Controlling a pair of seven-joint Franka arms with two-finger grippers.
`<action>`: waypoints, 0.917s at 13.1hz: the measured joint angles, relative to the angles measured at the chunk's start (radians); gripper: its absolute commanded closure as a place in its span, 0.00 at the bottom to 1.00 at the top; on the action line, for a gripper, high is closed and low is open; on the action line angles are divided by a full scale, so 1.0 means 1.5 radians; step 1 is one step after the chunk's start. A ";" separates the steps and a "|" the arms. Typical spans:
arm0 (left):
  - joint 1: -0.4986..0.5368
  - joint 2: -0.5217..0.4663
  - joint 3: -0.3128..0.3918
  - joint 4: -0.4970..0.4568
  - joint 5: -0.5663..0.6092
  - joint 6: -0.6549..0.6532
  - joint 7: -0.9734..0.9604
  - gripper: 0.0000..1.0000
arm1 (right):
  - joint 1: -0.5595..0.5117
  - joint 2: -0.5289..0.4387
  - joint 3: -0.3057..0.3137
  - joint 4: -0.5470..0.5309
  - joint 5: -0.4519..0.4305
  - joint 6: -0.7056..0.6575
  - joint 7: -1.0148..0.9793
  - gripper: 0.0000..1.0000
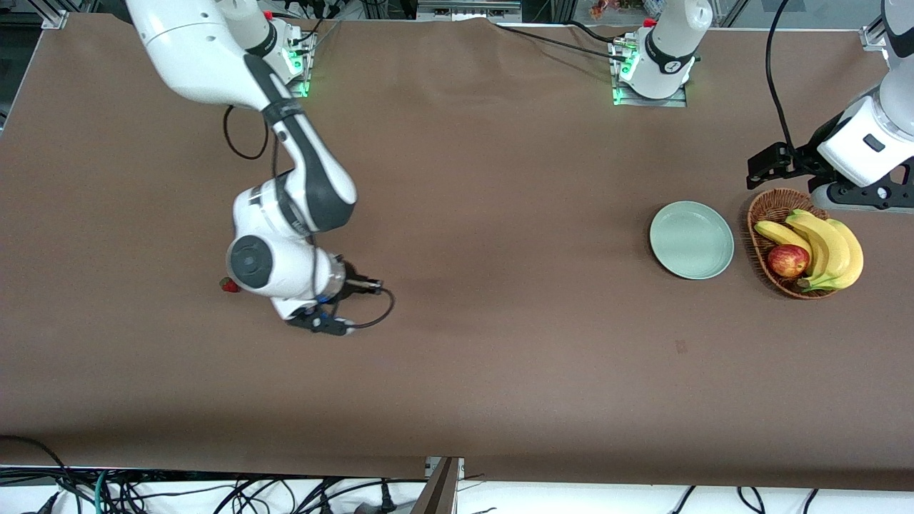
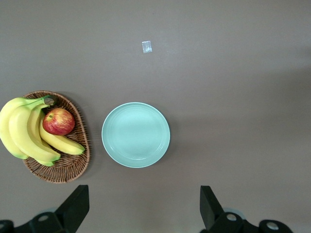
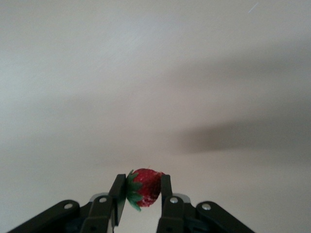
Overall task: Collect all strawberries into plate
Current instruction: 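Carry the strawberry to mid-table and release it with the right gripper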
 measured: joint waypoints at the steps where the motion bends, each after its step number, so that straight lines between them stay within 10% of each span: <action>1: 0.000 0.000 0.000 0.000 0.000 0.000 0.000 0.00 | 0.024 0.001 0.007 0.000 0.000 0.022 0.047 0.87; 7: 0.000 0.000 0.000 0.000 0.000 0.000 0.000 0.00 | 0.223 0.077 0.013 -0.001 0.001 0.273 0.321 0.81; 10: 0.000 0.001 0.000 0.000 0.000 0.000 0.000 0.00 | 0.277 0.132 0.007 0.000 0.001 0.379 0.379 0.34; 12: 0.000 0.008 0.000 -0.001 0.000 0.000 0.000 0.00 | 0.281 0.138 -0.005 0.004 0.001 0.394 0.385 0.24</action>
